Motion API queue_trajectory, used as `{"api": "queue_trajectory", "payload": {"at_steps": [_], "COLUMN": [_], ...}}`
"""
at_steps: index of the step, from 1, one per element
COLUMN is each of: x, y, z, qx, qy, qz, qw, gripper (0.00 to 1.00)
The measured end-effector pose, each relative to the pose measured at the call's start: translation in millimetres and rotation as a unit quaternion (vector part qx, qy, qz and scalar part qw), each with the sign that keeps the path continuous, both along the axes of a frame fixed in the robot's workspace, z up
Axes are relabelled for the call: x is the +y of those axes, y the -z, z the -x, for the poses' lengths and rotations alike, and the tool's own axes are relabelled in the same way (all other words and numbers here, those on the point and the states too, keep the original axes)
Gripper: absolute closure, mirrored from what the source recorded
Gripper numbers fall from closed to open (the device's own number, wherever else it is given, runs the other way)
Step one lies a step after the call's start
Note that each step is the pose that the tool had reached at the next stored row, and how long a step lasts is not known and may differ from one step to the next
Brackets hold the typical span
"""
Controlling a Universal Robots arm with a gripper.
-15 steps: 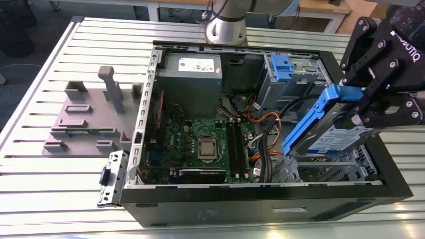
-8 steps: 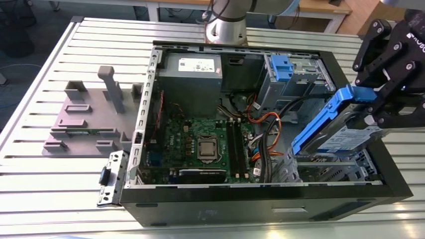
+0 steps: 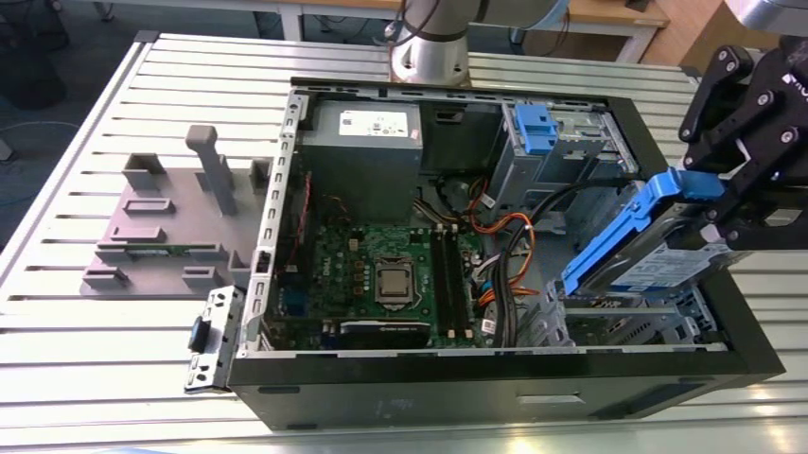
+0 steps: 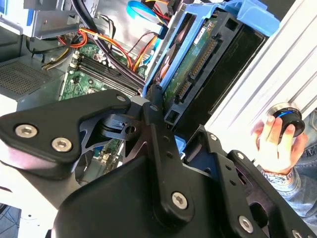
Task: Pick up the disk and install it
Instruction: 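Pick up the disk, then insert the disk into the insertion slot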
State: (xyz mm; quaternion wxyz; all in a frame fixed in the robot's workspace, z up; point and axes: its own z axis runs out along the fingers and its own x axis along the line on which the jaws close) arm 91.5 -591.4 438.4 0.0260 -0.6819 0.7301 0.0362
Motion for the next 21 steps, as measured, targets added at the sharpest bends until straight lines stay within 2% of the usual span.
{"api": "queue_trajectory", "payload": {"at_steps": [5, 13, 21], "x": [-3.6, -5.8, -7.7], "y": [2.6, 5.7, 10.4], "z": [-0.1, 2.2, 2.2], "qx": [0.0, 0.0, 0.0], "qy": [0.0, 0.0, 0.0], "qz": [-0.0049, -0.0095, -0.0107], "qw": [0.99999, 0.99995, 0.99994], "gripper": [0.64, 0.64, 0.64]}}
